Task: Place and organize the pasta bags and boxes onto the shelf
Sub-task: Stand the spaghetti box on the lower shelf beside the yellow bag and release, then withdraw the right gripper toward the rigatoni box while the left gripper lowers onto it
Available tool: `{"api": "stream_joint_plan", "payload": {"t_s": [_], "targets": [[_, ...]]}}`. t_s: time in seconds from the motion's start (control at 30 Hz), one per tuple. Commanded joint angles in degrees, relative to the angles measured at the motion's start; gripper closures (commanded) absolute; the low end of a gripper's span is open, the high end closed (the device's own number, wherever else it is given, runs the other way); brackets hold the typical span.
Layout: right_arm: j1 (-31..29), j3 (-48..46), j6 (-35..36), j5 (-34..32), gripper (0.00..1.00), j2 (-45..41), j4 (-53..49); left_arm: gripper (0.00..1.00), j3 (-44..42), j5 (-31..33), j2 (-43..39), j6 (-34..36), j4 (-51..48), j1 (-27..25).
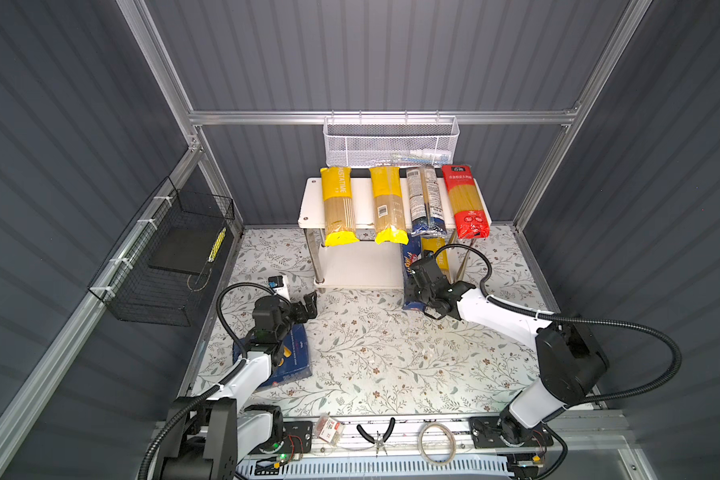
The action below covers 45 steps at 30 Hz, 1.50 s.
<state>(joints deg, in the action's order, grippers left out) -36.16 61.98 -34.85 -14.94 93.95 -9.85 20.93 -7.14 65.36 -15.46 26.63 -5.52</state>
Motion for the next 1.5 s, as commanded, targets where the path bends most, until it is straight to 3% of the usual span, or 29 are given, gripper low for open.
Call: {"api": "stream_joint_plan", "payload": {"t_s": [0.0, 0.47, 0.83, 1.07, 1.2, 1.33, 1.47], "targets": [[0.65, 4.33, 1.19, -2.04, 0.60, -0.29, 7.73, 0.01, 0.10, 0.07, -0.85, 0.68, -0.20, 0.20], [2.38, 5.54, -0.87, -1.77, 0.41, 3.10, 7.36, 0.01, -0.45, 0.56, -1.49, 0.48, -0.20, 0.25], [1.21, -1.74, -2.03, -0.96, 0.31, -5.26, 4.83, 0.01, -0.02, 0.97, -1.45, 0.51, -0.94, 0.25], [-4.34, -5.47, -1.19, -1.46, 0.22, -11.65, -0.92, 0.01, -0.32, 0.90, -4.33, 0.91, -2.37, 0.25], [-7.43, -10.10, -1.54, 2.80, 0.20, -17.62, -2.27, 0.01, 0.59, 0.57, -4.68, 0.83, -4.50, 0.25], [-12.31, -16.86, -3.12, 6.57, 0.19, -22.49, 1.52, 0.01, 2.43, 1.03, -7.12, -0.46, -9.86, 0.07], [-19.99, -19.66, -4.04, 4.31, 0.17, -23.66, 1.43, 0.01, 6.13, 5.82, -11.06, -2.52, -20.12, -0.19]]}}
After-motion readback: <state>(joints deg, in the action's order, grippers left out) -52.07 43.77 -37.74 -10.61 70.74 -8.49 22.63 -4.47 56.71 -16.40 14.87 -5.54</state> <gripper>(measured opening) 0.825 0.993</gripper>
